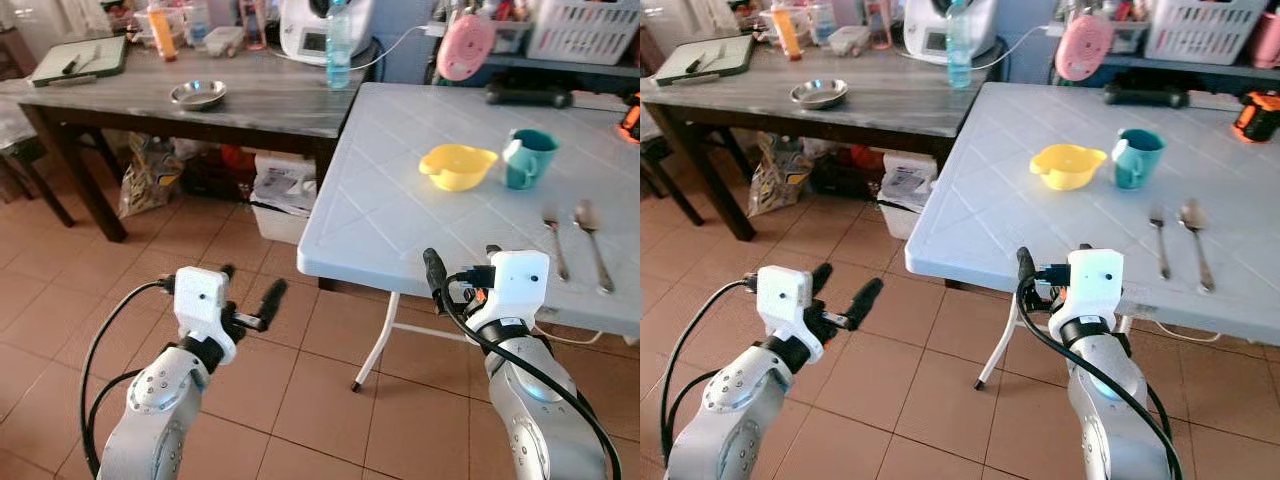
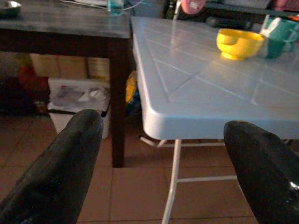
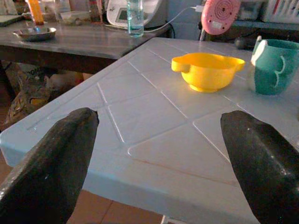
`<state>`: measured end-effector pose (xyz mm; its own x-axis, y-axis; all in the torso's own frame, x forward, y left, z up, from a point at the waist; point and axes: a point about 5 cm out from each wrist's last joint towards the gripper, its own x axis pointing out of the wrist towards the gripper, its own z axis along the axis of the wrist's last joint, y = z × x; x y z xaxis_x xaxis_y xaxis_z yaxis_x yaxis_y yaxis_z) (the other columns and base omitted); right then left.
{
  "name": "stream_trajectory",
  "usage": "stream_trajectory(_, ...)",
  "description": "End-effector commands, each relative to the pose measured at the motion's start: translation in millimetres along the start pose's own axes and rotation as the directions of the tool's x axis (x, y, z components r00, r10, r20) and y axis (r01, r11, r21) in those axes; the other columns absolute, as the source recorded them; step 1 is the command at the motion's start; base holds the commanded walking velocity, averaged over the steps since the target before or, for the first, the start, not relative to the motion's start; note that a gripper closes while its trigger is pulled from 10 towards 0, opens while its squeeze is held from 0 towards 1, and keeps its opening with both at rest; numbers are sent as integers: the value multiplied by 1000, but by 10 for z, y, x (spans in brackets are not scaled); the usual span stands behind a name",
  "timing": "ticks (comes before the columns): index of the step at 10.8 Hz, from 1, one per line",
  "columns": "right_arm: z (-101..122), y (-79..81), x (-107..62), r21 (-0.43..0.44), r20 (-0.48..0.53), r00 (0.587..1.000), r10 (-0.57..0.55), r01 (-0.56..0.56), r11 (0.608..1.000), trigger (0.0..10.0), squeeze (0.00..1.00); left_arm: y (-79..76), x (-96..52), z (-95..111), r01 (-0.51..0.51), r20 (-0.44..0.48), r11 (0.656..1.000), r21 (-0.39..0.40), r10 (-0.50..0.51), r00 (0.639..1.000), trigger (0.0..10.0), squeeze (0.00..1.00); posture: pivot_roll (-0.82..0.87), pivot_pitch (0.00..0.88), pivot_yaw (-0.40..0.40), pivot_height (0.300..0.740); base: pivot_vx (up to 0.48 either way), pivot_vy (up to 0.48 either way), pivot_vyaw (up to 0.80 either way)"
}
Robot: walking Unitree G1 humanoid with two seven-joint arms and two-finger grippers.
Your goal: Setting the table
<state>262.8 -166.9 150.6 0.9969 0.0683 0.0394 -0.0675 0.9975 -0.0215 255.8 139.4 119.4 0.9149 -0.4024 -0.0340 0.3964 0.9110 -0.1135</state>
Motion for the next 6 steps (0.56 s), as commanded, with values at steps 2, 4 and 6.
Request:
stream_trajectory(2, 35, 12, 11, -7, 13, 1000, 14, -14, 1000, 10000, 0, -9, -17, 11, 11, -2, 1000, 0, -11, 1000, 10000, 0, -19, 42, 29, 740, 257, 0, 0)
stream_trajectory(4, 35, 21, 20, -8, 14, 1000, 19, -19, 1000, 10000, 0, -21, -19, 8, 30, -5, 1000, -6, -30, 1000, 10000, 0, -19, 37, 29, 740, 279, 0, 0)
stream_trajectory(6, 33, 19, 24, -9, 14, 1000, 19, -19, 1000, 10000, 0, -71, -14, 10, 73, -5, 997, -6, -73, 997, 10000, 0, -19, 34, 29, 740, 337, 0, 0)
